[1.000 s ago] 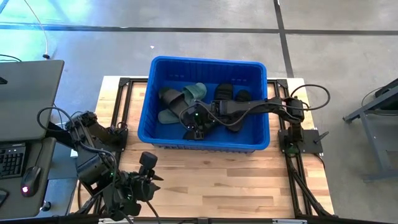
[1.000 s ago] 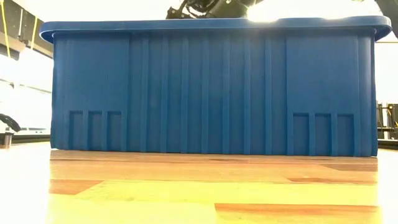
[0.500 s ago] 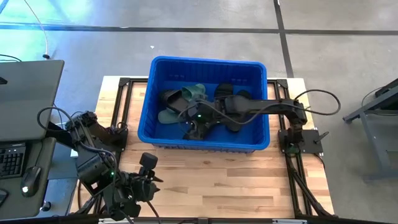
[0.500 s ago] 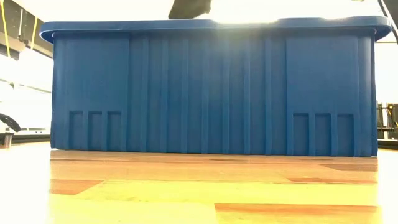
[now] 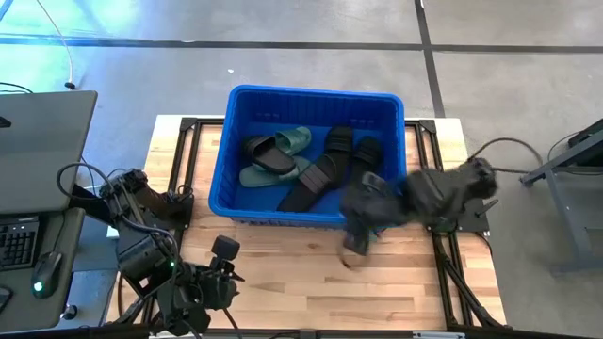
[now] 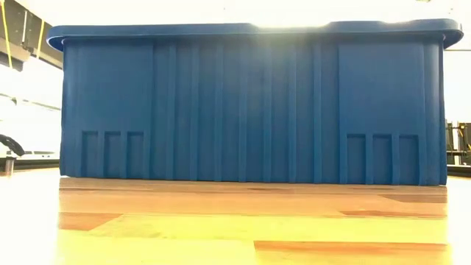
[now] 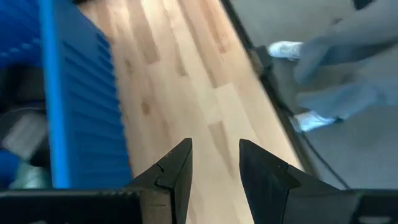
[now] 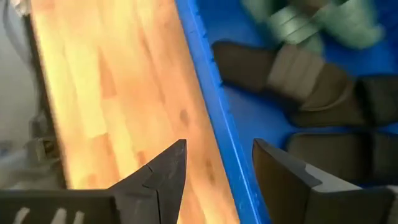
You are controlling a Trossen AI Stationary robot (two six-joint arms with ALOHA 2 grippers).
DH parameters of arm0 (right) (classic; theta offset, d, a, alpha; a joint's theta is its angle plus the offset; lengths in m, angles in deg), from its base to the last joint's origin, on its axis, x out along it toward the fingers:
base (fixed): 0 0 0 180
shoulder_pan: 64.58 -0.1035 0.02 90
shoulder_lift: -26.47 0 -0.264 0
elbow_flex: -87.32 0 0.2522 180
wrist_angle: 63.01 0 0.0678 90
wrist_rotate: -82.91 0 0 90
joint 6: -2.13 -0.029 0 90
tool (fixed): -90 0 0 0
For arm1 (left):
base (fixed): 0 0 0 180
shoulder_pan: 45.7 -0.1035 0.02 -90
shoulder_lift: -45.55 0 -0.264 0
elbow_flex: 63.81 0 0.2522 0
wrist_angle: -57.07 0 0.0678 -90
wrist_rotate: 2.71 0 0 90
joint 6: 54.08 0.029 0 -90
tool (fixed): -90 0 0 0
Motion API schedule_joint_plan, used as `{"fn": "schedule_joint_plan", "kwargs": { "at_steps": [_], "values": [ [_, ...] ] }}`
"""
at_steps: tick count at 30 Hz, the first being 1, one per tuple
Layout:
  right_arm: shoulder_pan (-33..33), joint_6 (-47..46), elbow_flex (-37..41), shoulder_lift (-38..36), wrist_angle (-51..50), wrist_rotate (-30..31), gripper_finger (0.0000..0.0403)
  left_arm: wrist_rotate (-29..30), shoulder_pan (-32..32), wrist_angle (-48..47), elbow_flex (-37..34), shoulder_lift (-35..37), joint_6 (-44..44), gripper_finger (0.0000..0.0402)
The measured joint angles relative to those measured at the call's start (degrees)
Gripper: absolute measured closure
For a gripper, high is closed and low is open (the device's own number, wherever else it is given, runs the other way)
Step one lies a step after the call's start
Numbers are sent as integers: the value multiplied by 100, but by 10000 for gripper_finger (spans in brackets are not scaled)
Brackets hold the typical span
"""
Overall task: Pick and place slides into bin
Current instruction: Return to Home Position
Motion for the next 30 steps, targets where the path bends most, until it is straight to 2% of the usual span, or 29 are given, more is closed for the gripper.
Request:
{"fn": "schedule_joint_plan", "kwargs": {
  "at_steps": [2, 4, 8, 13, 18, 21, 23, 27, 30],
  "values": [
    [-659, -462, 584, -356, 179, 744, 229, 217, 2, -24, 0, 43, 22, 286],
    [-1321, -808, 1215, -762, 564, 1202, 230, 257, 7, -127, 0, 189, 18, 286],
    [-2492, -1129, 2659, -1721, 1954, 2005, 229, 586, 91, -228, 0, 546, 122, 286],
    [-3333, -664, 4478, -2836, 4030, 2022, 231, 766, 109, -484, 0, 1261, 525, 286],
    [-3623, 74, 6462, -3813, 6369, 1875, 229, 819, 212, -400, -339, 1865, 770, 286],
    [-3642, 610, 7573, -4263, 7864, 1659, 230, 847, 407, -6, -939, 2308, 828, 286],
    [-3607, 879, 8235, -4465, 8646, 1316, 230, 966, 551, 615, -1576, 2611, 820, 286],
    [-3467, 941, 9295, -4622, 10151, 621, 229, 1070, 891, 2674, -3328, 3119, 1224, 286],
    [-3362, 957, 9885, -4621, 10923, 446, 231, 698, 1031, 4219, -4530, 3336, 1715, 286]
  ]
}}
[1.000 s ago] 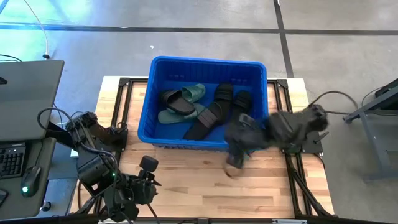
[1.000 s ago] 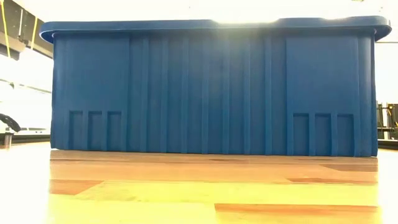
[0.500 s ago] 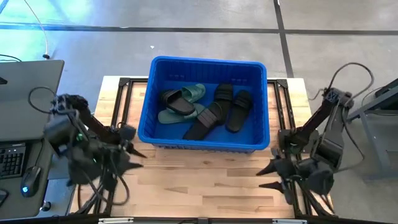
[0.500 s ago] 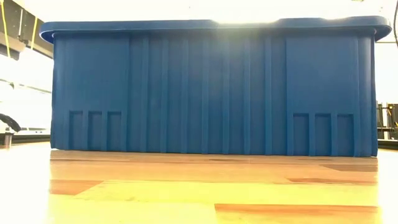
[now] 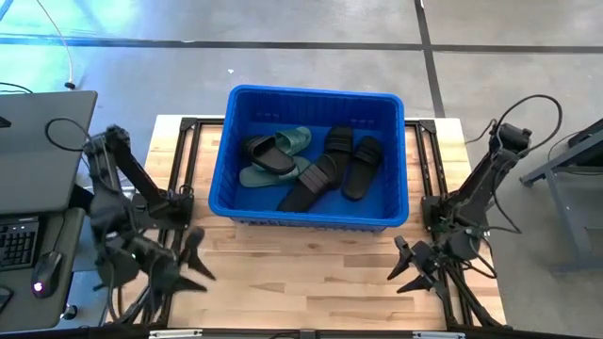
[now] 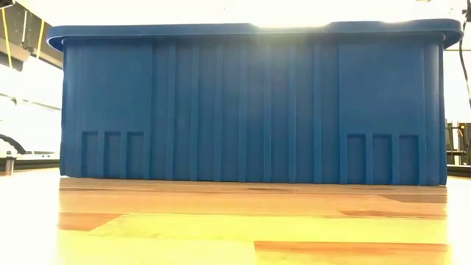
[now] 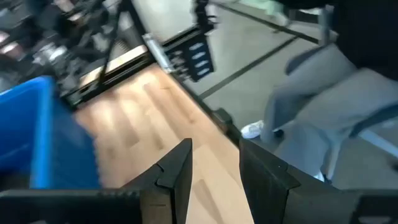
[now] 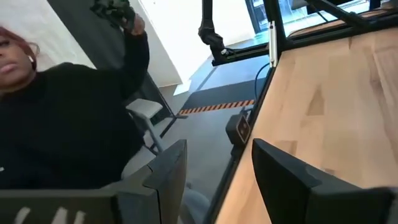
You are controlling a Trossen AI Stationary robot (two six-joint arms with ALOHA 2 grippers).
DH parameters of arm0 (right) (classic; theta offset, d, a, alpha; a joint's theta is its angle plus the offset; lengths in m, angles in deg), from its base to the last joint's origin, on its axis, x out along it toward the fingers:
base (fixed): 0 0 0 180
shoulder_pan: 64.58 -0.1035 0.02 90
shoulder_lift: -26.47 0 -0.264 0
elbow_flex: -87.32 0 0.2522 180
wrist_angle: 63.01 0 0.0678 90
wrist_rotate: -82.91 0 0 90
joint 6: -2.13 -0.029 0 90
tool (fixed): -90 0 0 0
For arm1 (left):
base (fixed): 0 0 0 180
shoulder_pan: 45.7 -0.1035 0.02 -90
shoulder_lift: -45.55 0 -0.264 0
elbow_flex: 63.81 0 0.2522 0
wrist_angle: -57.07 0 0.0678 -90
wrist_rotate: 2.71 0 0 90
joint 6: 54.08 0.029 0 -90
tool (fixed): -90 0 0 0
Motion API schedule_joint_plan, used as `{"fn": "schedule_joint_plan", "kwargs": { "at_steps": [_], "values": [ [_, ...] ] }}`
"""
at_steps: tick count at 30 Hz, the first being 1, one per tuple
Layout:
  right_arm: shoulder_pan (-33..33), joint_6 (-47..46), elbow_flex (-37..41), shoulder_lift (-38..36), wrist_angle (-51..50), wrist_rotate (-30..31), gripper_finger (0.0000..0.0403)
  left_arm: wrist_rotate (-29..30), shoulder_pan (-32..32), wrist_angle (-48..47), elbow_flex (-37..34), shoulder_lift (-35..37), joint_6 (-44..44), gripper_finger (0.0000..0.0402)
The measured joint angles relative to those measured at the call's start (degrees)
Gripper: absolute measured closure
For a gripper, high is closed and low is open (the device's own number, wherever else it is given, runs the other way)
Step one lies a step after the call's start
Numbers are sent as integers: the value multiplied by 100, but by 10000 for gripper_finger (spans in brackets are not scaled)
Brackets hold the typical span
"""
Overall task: Pick and place slides into bin
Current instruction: Return to Home Position
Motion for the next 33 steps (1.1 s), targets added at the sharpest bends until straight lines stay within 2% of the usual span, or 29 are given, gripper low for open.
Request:
{"fn": "schedule_joint_plan", "kwargs": {
  "at_steps": [4, 8, 12, 15, 17, 19, 24, 27, 33],
  "values": [
    [128, 286, 363, -409, 200, -135, 229, -191, -24, 1004, -918, 389, 247, 286],
    [196, 780, 408, -1226, -92, -312, 231, -121, -20, 984, -1163, 1105, 355, 286],
    [193, 1396, 405, -2048, -473, -424, 229, -174, -20, 1034, -1298, 2018, 1030, 286],
    [196, 1659, 451, -2420, -731, -158, 230, -135, -22, 1145, -1604, 2626, 1462, 286],
    [198, 1659, 733, -2489, -373, 162, 231, -9, -22, 1588, -2009, 2965, 1700, 286],
    [201, 1666, 1168, -2379, 455, 186, 229, -74, -22, 2242, -2586, 3212, 1910, 286],
    [190, 2003, 2277, -1934, 2749, -509, 231, -1077, -18, 4258, -4088, 3453, 2428, 286],
    [196, 2105, 2228, -1937, 2853, -506, 230, -1350, -22, 5011, -4618, 3597, 2590, 286],
    [201, 2167, 2062, -2098, 2631, -720, 231, -1402, -22, 4801, -4727, 4297, 3009, 286]
  ]
}}
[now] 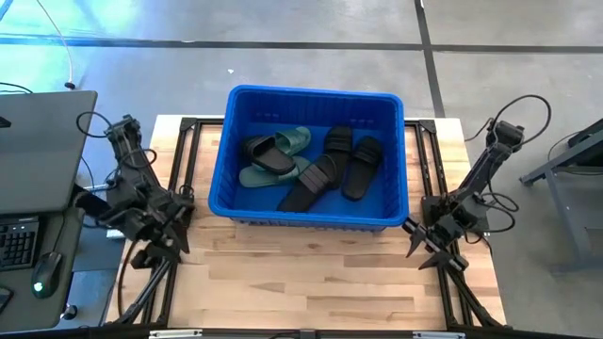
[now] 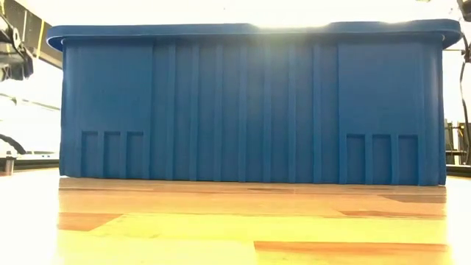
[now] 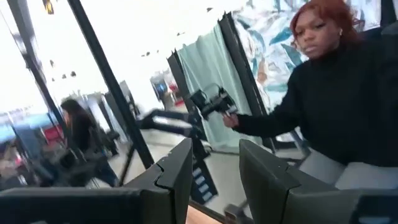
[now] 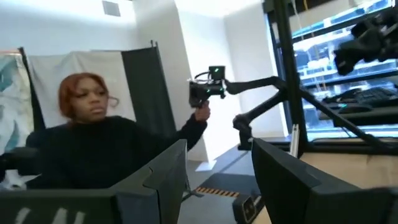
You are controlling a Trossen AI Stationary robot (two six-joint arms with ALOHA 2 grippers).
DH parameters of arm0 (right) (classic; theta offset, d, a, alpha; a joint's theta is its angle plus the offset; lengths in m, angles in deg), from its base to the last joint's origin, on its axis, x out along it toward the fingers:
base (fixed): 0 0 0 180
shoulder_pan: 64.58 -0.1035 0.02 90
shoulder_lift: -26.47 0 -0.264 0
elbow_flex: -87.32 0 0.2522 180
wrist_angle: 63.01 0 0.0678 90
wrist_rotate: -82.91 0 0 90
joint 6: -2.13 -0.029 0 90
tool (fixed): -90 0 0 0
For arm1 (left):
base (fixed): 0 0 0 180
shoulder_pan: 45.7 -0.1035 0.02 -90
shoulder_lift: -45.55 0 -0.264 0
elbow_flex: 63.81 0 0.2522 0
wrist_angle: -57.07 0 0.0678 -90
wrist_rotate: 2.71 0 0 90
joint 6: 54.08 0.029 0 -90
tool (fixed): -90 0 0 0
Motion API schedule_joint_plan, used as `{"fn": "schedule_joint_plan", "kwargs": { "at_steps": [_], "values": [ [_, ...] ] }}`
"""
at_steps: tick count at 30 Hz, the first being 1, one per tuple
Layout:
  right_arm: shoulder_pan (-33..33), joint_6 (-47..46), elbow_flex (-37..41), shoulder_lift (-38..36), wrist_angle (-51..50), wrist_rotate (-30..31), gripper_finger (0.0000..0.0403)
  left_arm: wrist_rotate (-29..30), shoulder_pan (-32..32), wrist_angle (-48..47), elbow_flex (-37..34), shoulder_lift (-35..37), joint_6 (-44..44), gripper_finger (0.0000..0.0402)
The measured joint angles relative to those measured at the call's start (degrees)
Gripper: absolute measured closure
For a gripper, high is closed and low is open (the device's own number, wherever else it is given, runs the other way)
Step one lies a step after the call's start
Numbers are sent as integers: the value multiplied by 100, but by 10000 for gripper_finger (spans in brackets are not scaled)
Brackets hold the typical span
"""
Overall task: Pick and place slides into bin
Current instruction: Return to Home Position
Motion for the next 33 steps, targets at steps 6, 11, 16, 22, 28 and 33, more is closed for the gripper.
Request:
{"fn": "schedule_joint_plan", "kwargs": {
  "at_steps": [6, 11, 16, 22, 28, 33],
  "values": [
    [-4, -11, 7, -106, -387, 259, 229, -163, 0, -928, 1, 929, 277, 286],
    [-4, -8, 7, -295, -623, 224, 229, -81, 0, -1165, -23, 1266, 316, 286],
    [-7, -12, 8, -608, -1027, 204, 230, -210, 0, -994, -473, 1212, 271, 286],
    [-7, -60, 7, -901, -1389, 221, 229, -118, 0, 311, -1502, 1233, 206, 286],
    [-7, 1, 7, -975, -1566, 331, 229, 805, 0, 349, -1850, 1231, -411, 286],
    [2, -81, 11, -972, -1859, 1272, 231, 1300, -2, 338, -1858, 1231, -748, 286]
  ]
}}
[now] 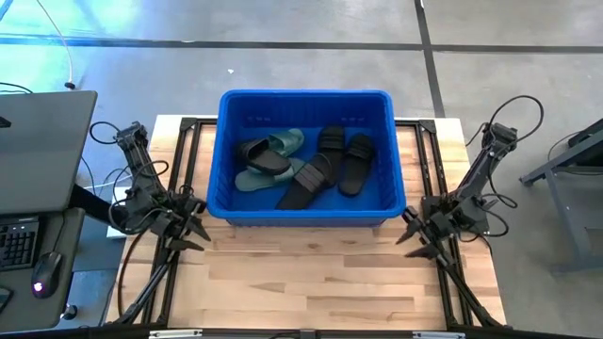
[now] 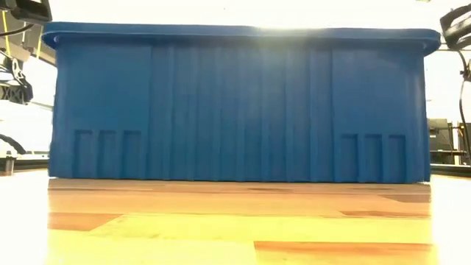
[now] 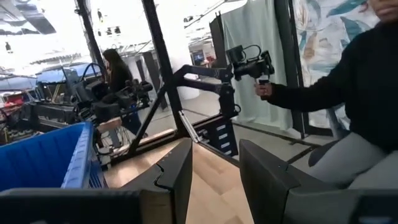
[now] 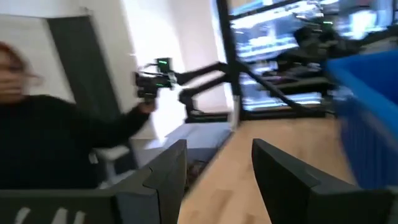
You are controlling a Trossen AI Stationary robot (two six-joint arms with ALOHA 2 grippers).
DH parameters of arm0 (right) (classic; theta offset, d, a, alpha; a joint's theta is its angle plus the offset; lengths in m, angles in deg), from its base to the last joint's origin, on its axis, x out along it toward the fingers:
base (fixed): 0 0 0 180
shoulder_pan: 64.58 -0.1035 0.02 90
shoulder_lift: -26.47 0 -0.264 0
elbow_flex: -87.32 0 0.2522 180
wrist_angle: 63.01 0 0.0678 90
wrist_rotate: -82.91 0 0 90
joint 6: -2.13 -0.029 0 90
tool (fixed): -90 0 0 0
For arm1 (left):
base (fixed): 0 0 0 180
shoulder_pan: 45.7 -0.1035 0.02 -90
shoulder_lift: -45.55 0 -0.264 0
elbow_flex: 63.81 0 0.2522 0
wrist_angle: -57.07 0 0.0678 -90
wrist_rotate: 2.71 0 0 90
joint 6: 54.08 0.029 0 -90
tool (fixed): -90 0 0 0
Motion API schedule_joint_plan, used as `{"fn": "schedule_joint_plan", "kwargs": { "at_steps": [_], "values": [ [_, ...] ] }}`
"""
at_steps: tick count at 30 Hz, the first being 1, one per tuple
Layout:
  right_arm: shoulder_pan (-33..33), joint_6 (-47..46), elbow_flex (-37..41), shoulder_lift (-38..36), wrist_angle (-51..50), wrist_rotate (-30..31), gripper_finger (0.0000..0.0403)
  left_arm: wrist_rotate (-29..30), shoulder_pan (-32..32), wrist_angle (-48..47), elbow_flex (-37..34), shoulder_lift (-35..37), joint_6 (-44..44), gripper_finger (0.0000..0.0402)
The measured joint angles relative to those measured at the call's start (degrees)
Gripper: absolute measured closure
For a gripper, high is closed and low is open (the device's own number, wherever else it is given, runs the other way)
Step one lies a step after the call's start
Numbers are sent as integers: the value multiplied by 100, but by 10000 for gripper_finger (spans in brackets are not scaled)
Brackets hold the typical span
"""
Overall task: Pick and place slides into bin
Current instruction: Return to Home Position
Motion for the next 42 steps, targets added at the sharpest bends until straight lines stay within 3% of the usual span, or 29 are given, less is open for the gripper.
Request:
{"fn": "schedule_joint_plan", "kwargs": {
  "at_steps": [4, 8, 15, 28, 33, 42],
  "values": [
    [7, -171, 3, 6, -113, 464, 229, 122, 2, -213, 0, -2, -73, 286],
    [2, -148, 3, 8, -122, 458, 230, 533, 2, -331, 0, -2, -321, 286],
    [-2, -164, 3, -63, -115, 395, 229, 584, 2, -387, 0, 64, -297, 286],
    [-4, -126, 3, -53, -196, -768, 230, 415, -4, -774, 17, 166, -410, 286],
    [-4, -124, 3, -53, -198, -714, 230, 247, -2, -780, 13, 166, -349, 286],
    [-4, -166, 3, -53, -200, -614, 230, 323, 2, -931, -13, 155, 509, 286]
  ]
}}
